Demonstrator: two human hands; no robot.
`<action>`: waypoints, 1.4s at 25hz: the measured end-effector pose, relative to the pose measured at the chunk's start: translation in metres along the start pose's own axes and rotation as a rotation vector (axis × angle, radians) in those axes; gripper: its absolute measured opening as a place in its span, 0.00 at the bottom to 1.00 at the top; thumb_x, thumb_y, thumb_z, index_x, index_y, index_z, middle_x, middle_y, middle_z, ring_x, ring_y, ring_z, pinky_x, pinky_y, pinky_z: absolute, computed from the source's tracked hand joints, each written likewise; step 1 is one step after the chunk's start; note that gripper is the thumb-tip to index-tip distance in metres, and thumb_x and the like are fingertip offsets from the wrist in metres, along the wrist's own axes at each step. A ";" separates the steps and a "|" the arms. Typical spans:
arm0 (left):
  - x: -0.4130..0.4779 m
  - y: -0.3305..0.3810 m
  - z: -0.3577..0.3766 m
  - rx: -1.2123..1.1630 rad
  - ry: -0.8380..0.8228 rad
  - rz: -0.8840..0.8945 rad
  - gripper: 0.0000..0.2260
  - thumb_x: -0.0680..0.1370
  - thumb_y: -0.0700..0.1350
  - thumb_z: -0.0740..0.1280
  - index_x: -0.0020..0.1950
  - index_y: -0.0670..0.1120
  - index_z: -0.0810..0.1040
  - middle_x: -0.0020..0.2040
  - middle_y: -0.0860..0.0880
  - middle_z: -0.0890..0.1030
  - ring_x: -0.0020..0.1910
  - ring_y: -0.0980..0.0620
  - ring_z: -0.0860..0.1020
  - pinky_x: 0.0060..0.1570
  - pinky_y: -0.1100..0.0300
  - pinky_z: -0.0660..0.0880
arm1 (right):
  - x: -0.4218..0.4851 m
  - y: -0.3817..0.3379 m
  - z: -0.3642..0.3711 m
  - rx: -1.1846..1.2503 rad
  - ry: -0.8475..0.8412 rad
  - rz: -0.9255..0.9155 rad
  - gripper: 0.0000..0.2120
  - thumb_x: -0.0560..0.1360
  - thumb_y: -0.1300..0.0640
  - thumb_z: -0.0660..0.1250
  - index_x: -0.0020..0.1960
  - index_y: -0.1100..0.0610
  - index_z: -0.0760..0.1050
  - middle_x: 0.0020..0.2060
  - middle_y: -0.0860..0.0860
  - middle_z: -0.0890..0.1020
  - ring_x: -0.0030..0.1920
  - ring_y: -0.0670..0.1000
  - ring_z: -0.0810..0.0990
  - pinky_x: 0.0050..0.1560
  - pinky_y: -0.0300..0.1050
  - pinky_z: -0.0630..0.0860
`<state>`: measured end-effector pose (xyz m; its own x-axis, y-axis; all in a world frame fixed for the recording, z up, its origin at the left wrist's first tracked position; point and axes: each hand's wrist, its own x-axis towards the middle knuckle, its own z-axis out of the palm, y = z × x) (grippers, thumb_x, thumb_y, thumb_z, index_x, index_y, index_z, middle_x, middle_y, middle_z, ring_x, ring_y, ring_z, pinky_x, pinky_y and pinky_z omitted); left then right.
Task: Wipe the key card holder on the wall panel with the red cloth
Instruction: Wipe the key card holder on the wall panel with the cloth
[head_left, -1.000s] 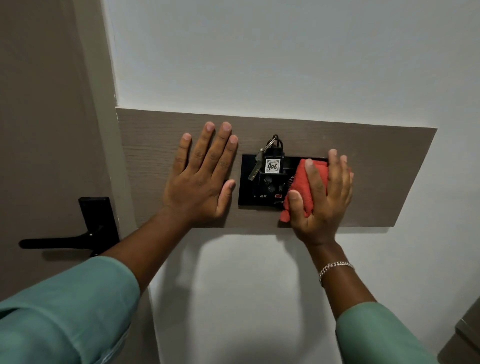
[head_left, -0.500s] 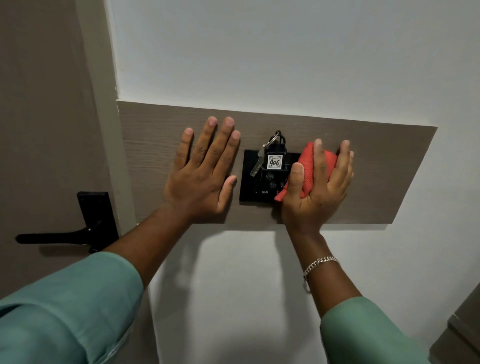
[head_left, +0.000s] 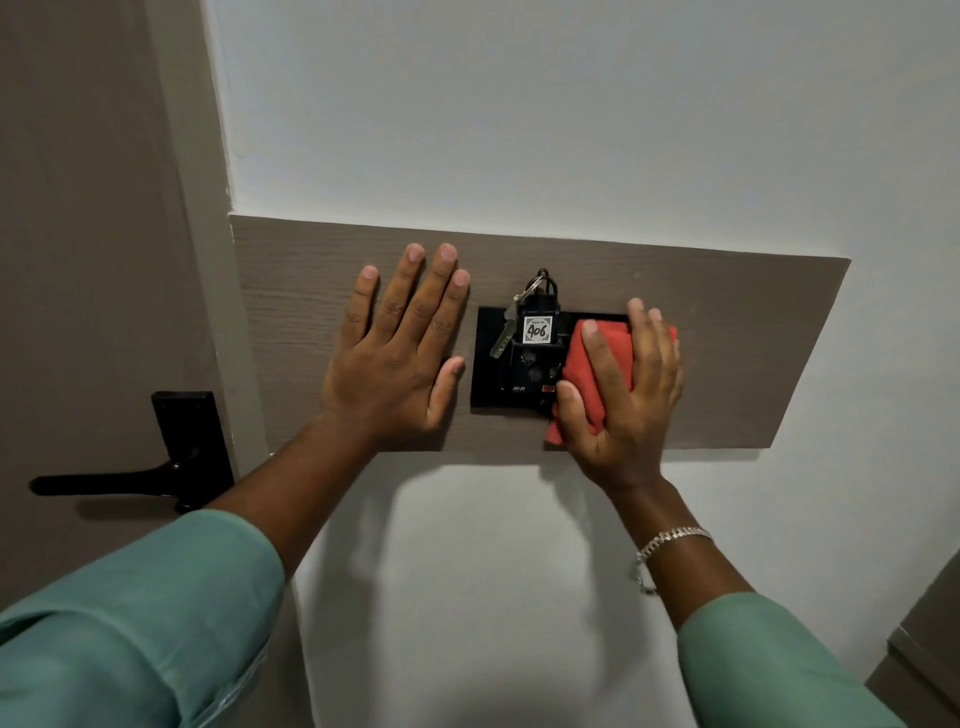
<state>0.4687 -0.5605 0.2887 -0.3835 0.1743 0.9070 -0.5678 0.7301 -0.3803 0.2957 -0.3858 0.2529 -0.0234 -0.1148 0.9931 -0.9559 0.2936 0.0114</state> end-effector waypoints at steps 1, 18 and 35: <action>-0.001 0.000 0.000 0.009 0.002 0.000 0.33 0.79 0.55 0.54 0.81 0.42 0.53 0.82 0.45 0.49 0.81 0.42 0.49 0.79 0.41 0.46 | -0.004 0.007 -0.005 0.038 -0.001 -0.013 0.23 0.79 0.47 0.61 0.72 0.53 0.69 0.74 0.64 0.66 0.76 0.64 0.64 0.75 0.68 0.63; -0.002 0.000 -0.001 -0.014 -0.010 -0.002 0.32 0.80 0.55 0.53 0.81 0.42 0.52 0.82 0.44 0.52 0.81 0.42 0.49 0.79 0.41 0.46 | 0.012 -0.064 0.023 0.016 0.130 0.139 0.25 0.79 0.42 0.61 0.75 0.44 0.65 0.76 0.58 0.66 0.79 0.61 0.61 0.78 0.67 0.57; 0.009 0.031 -0.044 -0.294 -0.119 -0.267 0.30 0.75 0.48 0.61 0.75 0.38 0.66 0.77 0.36 0.66 0.76 0.37 0.63 0.74 0.39 0.59 | 0.017 -0.002 -0.014 -0.110 -0.194 -0.340 0.35 0.78 0.36 0.61 0.78 0.54 0.59 0.77 0.57 0.62 0.78 0.62 0.61 0.76 0.70 0.60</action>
<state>0.4802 -0.5072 0.2930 -0.3425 -0.1118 0.9328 -0.4327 0.9001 -0.0510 0.3009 -0.3754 0.2711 0.2240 -0.3972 0.8900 -0.8818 0.3064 0.3586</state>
